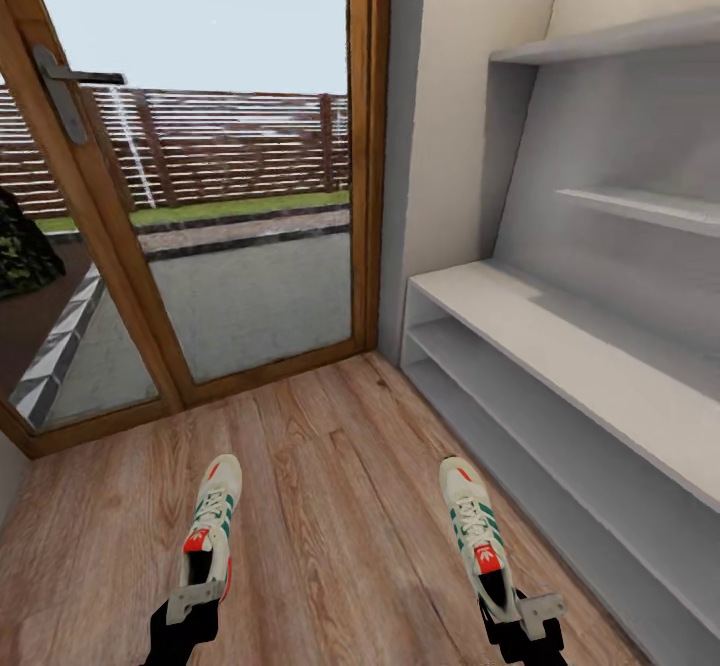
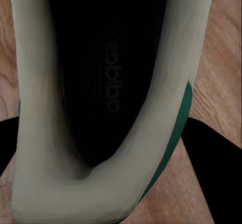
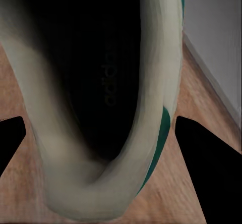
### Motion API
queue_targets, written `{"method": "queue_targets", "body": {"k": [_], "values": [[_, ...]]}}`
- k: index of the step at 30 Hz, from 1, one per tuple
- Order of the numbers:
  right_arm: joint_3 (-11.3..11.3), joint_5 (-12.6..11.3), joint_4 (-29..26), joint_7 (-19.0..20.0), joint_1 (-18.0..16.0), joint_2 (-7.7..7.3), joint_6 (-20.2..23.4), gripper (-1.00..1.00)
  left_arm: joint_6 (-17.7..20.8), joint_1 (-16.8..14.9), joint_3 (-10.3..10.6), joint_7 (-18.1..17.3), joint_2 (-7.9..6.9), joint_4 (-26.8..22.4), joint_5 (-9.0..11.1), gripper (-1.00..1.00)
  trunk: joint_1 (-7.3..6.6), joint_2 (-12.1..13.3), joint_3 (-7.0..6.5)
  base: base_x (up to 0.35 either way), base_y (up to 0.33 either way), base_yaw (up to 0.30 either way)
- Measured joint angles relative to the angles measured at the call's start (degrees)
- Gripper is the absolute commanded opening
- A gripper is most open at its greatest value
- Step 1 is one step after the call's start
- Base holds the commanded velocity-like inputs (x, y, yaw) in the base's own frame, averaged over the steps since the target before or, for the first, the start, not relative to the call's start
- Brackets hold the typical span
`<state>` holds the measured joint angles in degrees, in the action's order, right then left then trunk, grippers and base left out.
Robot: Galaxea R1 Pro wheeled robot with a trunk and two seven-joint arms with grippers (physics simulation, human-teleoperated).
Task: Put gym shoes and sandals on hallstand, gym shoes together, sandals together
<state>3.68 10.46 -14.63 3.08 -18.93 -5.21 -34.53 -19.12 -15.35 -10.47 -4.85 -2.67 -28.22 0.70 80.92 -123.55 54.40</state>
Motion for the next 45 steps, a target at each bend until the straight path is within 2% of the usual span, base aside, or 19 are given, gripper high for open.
{"method": "queue_targets", "body": {"k": [19, 45], "values": [[-0.02, -0.01, -0.01, 0.00, 0.00, 0.00, 0.00, -1.00, 0.00, 0.00, -0.06, 0.08, -0.02, -0.01, 0.05, -1.00, 0.01, -0.01, -0.42, 0.000, 0.006, -0.258], [-0.02, 0.00, -0.01, 0.00, -0.01, 0.00, 0.01, -1.00, -0.05, 0.00, -0.11, 0.07, -0.08, -0.03, 0.18, -1.00, 0.01, -0.01, -0.99, 0.000, 0.277, -0.258]]}}
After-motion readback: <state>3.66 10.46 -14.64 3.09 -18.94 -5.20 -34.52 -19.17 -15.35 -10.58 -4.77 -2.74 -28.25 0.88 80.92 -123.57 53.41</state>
